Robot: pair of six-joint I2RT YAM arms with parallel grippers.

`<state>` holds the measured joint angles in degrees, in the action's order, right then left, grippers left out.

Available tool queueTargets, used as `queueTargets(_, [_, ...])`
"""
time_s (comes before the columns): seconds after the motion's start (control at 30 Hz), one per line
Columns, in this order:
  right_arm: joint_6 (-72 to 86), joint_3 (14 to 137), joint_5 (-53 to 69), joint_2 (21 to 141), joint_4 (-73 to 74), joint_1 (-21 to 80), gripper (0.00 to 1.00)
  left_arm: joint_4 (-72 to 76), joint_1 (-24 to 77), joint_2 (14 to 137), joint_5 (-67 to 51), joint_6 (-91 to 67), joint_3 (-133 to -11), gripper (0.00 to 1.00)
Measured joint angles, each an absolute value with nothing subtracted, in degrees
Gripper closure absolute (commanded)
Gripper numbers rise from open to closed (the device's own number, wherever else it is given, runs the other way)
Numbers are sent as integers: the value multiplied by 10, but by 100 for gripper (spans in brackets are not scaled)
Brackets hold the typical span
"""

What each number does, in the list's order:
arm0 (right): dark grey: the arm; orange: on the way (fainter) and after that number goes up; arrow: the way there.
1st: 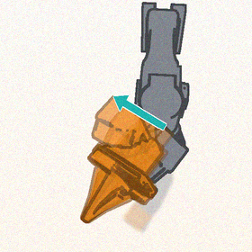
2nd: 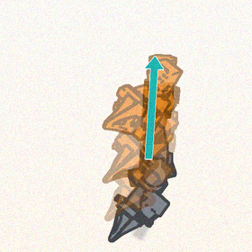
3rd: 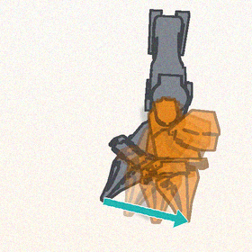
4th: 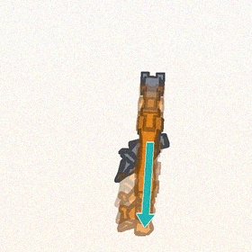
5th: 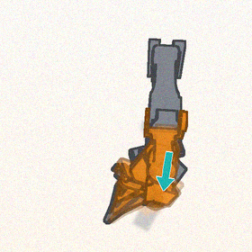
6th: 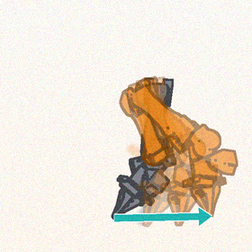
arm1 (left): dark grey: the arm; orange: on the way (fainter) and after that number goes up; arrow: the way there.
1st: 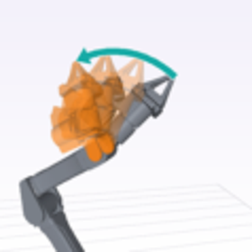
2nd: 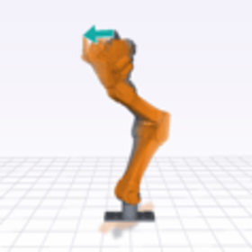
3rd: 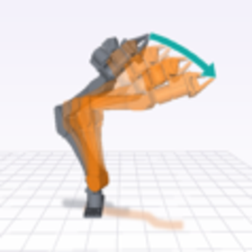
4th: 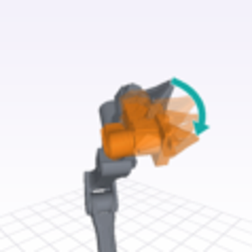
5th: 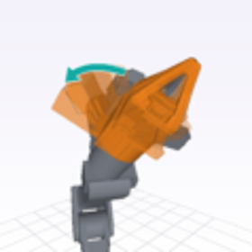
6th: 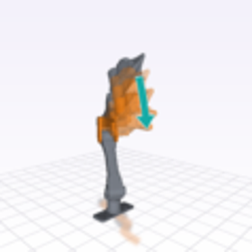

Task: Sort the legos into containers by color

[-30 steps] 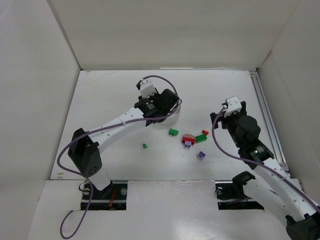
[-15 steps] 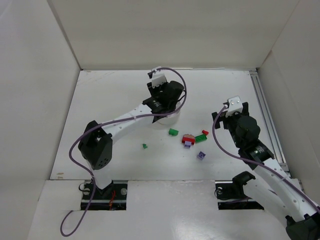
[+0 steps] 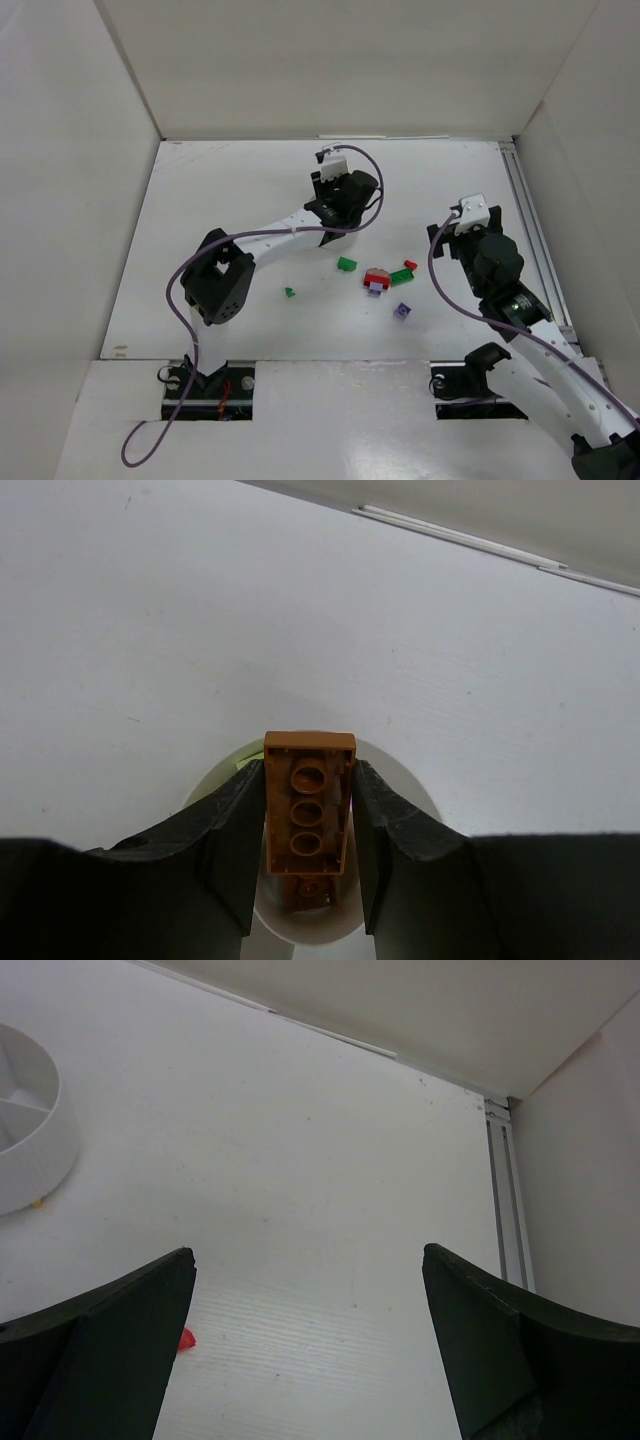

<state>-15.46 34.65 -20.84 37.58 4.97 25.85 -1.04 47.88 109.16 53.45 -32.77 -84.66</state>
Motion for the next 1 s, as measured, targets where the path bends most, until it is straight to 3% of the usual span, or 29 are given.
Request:
queueTargets(0.33, [-155,347,-210,375,56,258,0,-7,479,1094,523,-347,-848,70])
queueTargets(0.47, [-155,347,-211,374,57,258,0,-10,479,1095,515,-360,-848,64])
queueTargets(0.63, [-155,347,-211,368,59,258,0,-19,479,1095,511,-372,-848,46])
queueTargets(0.87, [-155,347,-211,361,61,258,0,-37,479,1083,489,-380,-829,38])
queueTargets(1.0, [-155,346,-210,359,61,258,0,-59,479,1046,466,-385,-806,18])
